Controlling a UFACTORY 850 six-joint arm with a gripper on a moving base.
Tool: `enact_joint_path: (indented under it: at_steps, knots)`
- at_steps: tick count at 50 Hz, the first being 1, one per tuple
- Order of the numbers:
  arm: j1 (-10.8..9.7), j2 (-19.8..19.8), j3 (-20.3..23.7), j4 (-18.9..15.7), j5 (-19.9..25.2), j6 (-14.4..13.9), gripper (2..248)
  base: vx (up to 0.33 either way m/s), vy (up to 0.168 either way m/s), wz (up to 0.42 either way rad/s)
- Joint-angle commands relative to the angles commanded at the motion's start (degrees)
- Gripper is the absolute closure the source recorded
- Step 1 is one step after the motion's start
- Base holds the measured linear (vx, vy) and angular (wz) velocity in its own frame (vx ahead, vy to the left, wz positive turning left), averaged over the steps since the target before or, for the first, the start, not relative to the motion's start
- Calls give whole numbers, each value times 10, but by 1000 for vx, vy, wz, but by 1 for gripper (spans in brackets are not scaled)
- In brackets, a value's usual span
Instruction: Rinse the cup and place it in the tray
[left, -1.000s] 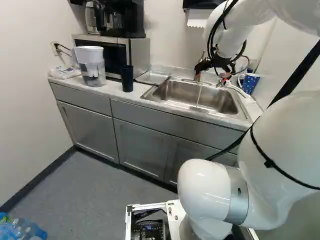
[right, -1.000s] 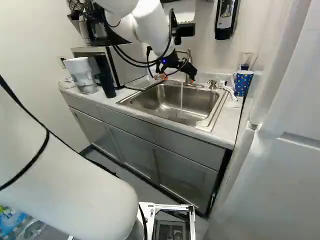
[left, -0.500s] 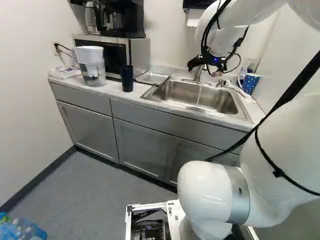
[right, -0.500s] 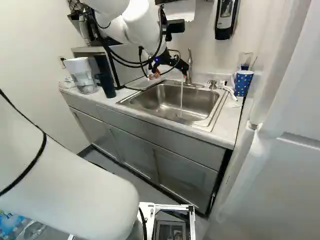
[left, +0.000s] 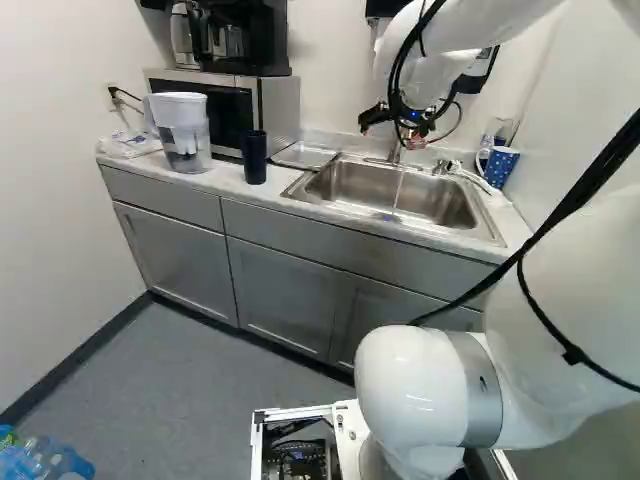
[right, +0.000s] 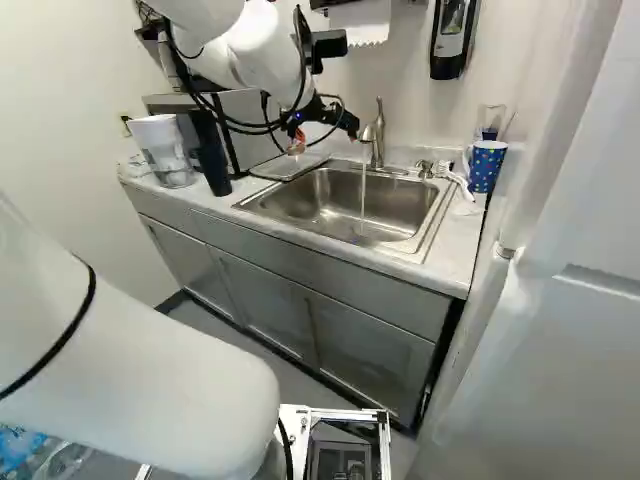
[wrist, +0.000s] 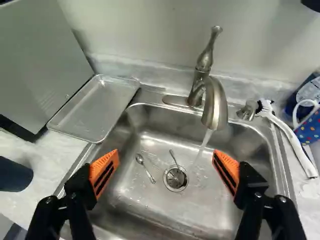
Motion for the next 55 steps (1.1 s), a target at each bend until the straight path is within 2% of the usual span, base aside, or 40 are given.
enact_joint_path:
  at_steps: [45,55]
  knots:
    - [87,-27,-24,0,120,0,3,0,0,0]
    - [105,-29,-26,0,131,0,3,0,0,0]
